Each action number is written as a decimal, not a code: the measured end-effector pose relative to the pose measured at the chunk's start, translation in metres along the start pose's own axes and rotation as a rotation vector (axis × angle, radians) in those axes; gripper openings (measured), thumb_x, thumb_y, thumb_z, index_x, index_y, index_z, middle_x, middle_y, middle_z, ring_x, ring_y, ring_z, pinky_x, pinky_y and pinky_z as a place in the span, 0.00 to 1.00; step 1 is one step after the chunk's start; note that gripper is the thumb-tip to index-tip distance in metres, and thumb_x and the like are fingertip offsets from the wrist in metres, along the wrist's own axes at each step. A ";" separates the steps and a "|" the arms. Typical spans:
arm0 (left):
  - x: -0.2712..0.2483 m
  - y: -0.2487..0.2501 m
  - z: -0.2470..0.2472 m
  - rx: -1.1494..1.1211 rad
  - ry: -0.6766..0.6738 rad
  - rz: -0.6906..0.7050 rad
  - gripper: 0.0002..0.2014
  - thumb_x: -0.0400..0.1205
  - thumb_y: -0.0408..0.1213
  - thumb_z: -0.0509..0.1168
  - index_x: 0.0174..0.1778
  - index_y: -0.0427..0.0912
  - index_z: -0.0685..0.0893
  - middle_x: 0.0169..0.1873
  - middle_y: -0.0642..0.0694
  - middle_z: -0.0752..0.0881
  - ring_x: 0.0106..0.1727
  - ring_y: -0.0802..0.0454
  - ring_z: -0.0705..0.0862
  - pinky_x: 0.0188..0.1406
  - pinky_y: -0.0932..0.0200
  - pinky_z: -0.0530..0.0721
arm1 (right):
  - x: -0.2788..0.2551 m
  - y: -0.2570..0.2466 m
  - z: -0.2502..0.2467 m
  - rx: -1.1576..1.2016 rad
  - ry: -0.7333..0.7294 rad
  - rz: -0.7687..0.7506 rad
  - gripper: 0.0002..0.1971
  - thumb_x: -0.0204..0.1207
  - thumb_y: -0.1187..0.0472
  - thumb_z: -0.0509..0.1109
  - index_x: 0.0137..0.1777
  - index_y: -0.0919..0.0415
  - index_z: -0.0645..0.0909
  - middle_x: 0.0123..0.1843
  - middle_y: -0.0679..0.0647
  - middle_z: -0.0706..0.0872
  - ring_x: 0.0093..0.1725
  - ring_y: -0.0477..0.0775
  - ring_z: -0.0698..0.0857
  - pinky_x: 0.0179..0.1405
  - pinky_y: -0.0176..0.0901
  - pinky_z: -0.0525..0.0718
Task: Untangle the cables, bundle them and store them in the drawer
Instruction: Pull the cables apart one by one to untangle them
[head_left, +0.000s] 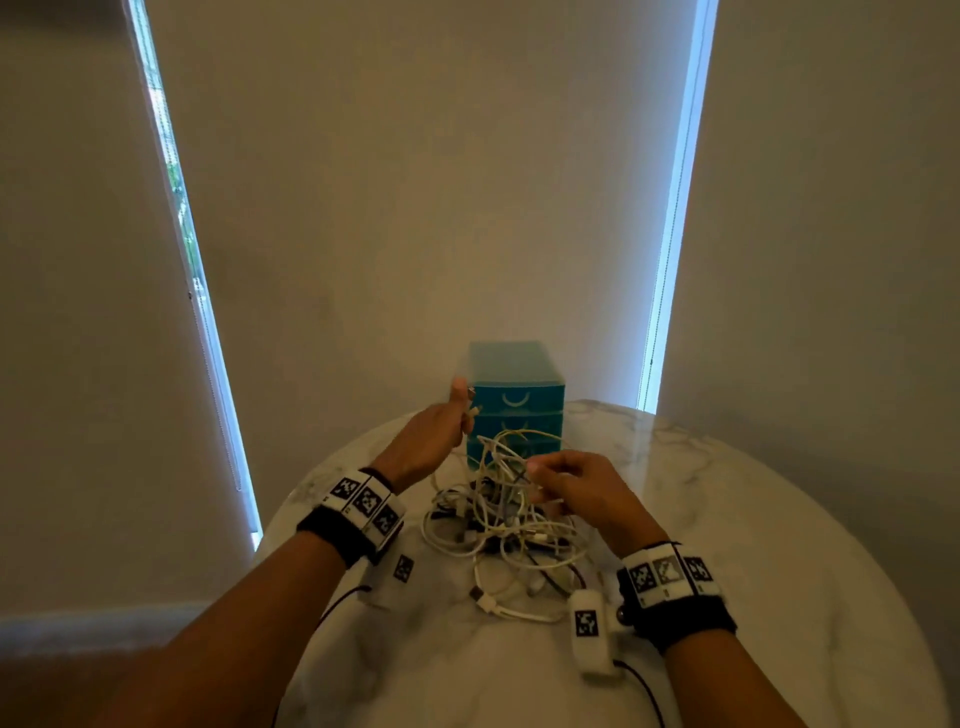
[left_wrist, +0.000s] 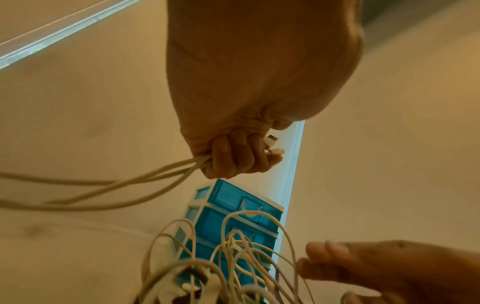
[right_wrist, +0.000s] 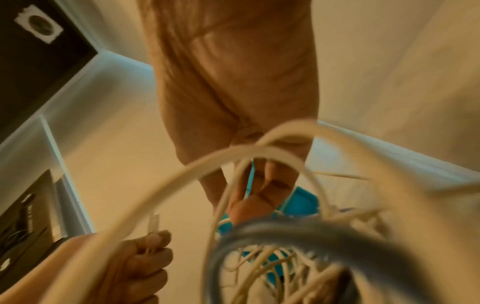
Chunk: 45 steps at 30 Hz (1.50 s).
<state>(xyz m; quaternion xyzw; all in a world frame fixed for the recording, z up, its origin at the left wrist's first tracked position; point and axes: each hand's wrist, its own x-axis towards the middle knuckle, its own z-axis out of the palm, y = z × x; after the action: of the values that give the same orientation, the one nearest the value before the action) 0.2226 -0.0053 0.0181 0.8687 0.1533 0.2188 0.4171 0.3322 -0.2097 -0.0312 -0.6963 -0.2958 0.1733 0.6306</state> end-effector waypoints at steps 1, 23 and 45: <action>-0.001 0.000 0.005 -0.037 -0.008 -0.007 0.41 0.86 0.77 0.38 0.37 0.41 0.74 0.27 0.41 0.77 0.28 0.55 0.68 0.37 0.49 0.67 | 0.000 0.007 -0.005 -0.033 -0.048 0.024 0.08 0.84 0.64 0.78 0.61 0.65 0.91 0.50 0.63 0.95 0.41 0.52 0.93 0.39 0.39 0.91; 0.048 0.039 0.028 -0.237 0.305 0.155 0.27 0.93 0.59 0.58 0.42 0.48 0.95 0.52 0.50 0.94 0.56 0.53 0.89 0.56 0.54 0.84 | 0.013 0.035 -0.007 -0.090 0.116 -0.144 0.04 0.83 0.58 0.79 0.54 0.51 0.95 0.45 0.51 0.94 0.37 0.44 0.89 0.36 0.35 0.88; -0.009 0.051 0.056 0.234 -0.547 0.124 0.31 0.90 0.67 0.45 0.69 0.60 0.91 0.25 0.56 0.74 0.23 0.66 0.73 0.28 0.69 0.75 | -0.009 -0.023 -0.053 0.891 0.093 -0.247 0.19 0.94 0.59 0.58 0.79 0.57 0.84 0.73 0.58 0.90 0.70 0.57 0.89 0.68 0.52 0.85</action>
<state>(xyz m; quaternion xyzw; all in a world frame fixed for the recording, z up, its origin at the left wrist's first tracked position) 0.2476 -0.0772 0.0249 0.9453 0.0060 -0.0175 0.3256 0.3537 -0.2558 -0.0025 -0.3242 -0.2446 0.1756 0.8968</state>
